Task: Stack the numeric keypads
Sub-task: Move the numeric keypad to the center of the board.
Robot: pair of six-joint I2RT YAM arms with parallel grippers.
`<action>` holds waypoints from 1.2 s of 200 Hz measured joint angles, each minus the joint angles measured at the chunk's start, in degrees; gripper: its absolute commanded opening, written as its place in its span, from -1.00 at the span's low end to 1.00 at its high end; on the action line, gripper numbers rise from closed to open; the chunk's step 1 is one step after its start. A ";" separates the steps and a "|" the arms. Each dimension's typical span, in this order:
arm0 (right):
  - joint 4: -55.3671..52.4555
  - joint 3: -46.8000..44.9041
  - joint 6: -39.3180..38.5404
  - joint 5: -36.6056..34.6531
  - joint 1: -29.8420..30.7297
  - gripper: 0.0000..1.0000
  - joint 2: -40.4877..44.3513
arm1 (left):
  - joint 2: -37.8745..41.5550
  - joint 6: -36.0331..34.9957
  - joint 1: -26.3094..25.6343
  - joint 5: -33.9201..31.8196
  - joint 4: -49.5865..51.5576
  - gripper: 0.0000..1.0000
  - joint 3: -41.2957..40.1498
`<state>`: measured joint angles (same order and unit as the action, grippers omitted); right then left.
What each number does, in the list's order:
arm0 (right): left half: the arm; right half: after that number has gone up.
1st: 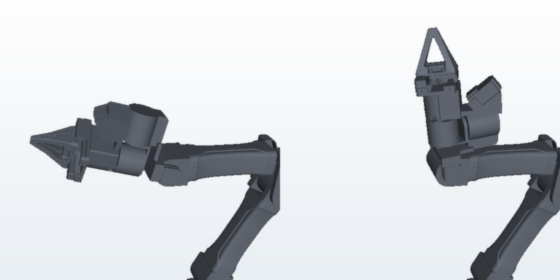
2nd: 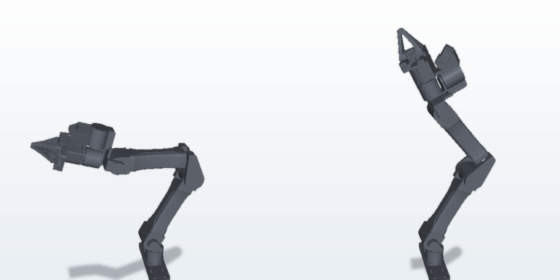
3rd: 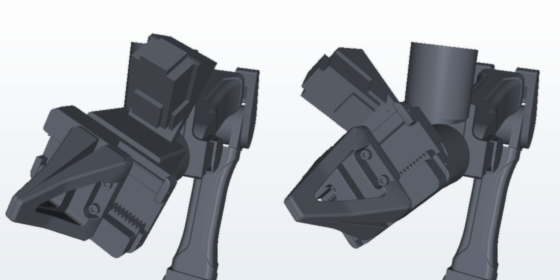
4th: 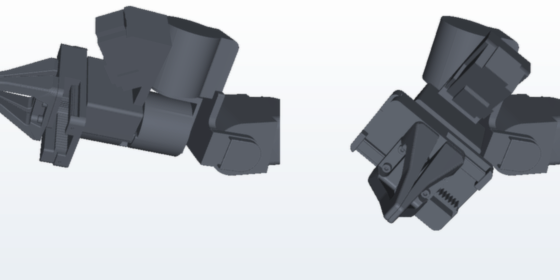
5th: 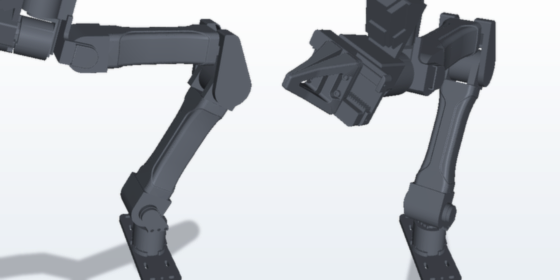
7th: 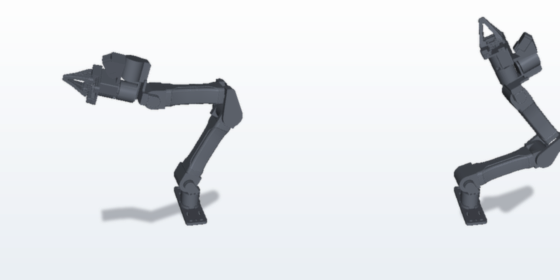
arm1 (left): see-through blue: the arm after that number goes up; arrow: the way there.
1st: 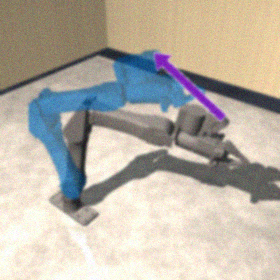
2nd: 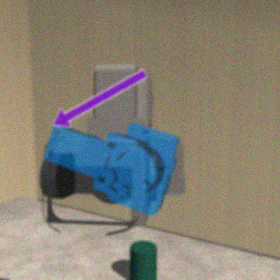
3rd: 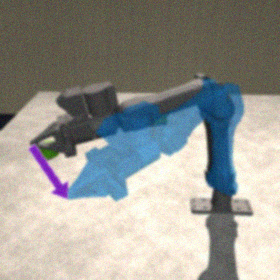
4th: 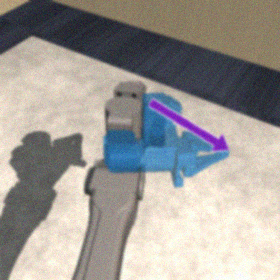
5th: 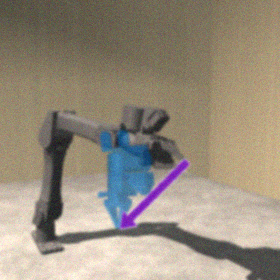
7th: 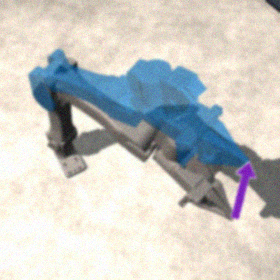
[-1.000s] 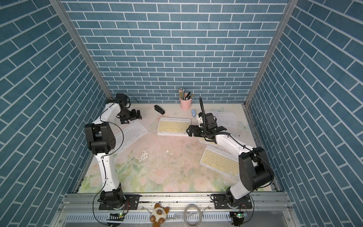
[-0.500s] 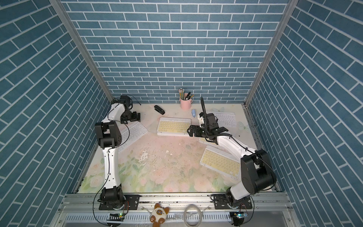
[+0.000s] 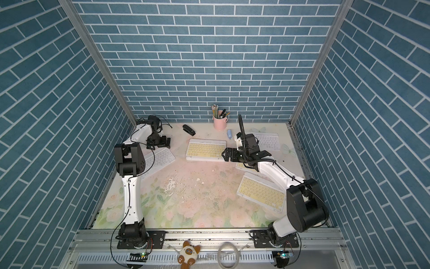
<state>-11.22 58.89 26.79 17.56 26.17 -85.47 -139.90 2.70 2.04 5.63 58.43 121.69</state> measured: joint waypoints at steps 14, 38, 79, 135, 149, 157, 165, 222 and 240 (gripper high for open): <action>0.17 -0.20 0.02 -0.02 0.00 0.96 0.17 | 2.03 0.31 -0.22 1.11 -0.48 0.99 -3.26; 0.35 -0.48 0.44 -0.02 0.00 0.95 0.20 | 5.73 1.38 -0.37 3.41 -1.07 0.99 -9.40; 1.03 -0.68 0.52 -0.07 0.00 0.95 0.17 | 12.70 3.69 -0.57 7.93 -2.99 0.99 -20.87; 2.05 -0.68 1.53 0.13 0.00 0.94 0.17 | 21.20 6.78 -2.84 12.90 -3.65 0.99 -29.79; 2.34 -0.68 1.53 0.24 0.00 0.94 0.17 | 25.31 7.19 -2.49 11.89 -3.34 0.99 -29.33; 2.45 -0.68 1.51 0.26 0.00 0.94 0.17 | 28.00 7.39 -1.84 10.86 -3.08 0.99 -28.74; 2.56 -0.68 1.51 0.28 0.00 0.94 0.17 | 30.62 7.58 -0.85 9.79 -3.02 0.99 -28.15; 4.46 -2.62 1.46 1.49 0.00 0.95 0.50 | 35.41 7.48 14.03 -0.11 -4.46 0.99 -30.27; 4.55 -4.50 1.46 2.40 -0.04 0.97 1.46 | 33.00 6.86 16.85 -1.88 -4.85 0.99 -32.44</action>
<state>-6.68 54.39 28.25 19.97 26.13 -84.01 -106.89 9.56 18.90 3.75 53.58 89.25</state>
